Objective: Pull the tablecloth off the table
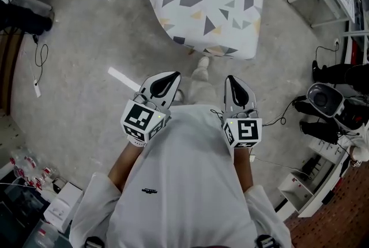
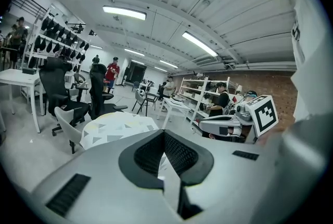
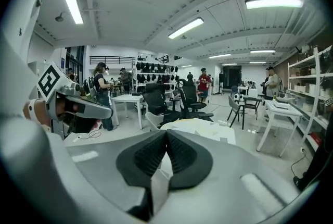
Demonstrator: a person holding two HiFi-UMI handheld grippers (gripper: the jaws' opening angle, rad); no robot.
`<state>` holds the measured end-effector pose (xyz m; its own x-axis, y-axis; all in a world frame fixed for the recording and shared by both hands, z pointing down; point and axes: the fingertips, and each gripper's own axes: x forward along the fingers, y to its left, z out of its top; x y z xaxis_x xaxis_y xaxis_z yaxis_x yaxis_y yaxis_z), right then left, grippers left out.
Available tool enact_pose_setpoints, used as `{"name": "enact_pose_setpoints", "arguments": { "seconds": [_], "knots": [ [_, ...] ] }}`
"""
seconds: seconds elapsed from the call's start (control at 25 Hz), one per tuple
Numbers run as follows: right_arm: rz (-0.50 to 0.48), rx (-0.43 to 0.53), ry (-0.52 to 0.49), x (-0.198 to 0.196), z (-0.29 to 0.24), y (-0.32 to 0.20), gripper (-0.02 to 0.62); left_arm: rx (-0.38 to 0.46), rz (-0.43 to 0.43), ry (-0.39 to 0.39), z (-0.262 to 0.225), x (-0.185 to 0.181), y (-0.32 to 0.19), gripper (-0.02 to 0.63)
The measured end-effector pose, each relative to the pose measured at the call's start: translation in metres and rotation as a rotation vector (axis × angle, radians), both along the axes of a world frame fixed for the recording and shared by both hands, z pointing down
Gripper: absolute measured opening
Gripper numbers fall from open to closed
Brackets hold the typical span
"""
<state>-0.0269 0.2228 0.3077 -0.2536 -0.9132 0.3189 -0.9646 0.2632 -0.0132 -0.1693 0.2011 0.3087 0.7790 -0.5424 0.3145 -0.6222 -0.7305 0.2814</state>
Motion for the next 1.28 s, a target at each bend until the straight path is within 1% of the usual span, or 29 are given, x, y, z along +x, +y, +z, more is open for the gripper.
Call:
{"name": "enact_pose_setpoints", "arguments": {
  "seconds": [0.12,0.28,0.4,0.64,0.84,0.92,1.08,1.28],
  "knots": [
    [-0.007,-0.002,-0.013,0.009,0.008,-0.026,0.012,0.004,0.000,-0.015,0.002,0.012,-0.027,0.006],
    [-0.010,-0.007,-0.048,0.030,0.017,-0.076,0.012,-0.005,-0.003,-0.037,0.004,0.033,-0.075,0.006],
    [-0.027,0.007,-0.069,0.052,0.012,-0.121,0.012,-0.014,-0.012,-0.051,-0.002,0.057,-0.117,0.006],
    [-0.041,0.021,-0.117,0.103,0.012,-0.210,0.012,0.019,-0.011,-0.095,-0.024,0.111,-0.202,0.006],
    [-0.045,0.031,-0.139,0.132,0.001,-0.263,0.012,0.006,-0.027,-0.105,-0.027,0.137,-0.249,0.006],
    [-0.036,0.034,-0.140,0.140,-0.002,-0.276,0.012,-0.002,-0.025,-0.102,-0.025,0.144,-0.260,0.006],
    [-0.013,0.017,-0.121,0.152,0.002,-0.288,0.013,-0.021,-0.010,-0.081,-0.022,0.149,-0.272,0.006],
    [0.016,-0.004,-0.118,0.157,0.005,-0.299,0.023,-0.038,0.020,-0.085,-0.014,0.147,-0.292,0.006]
  ]
}}
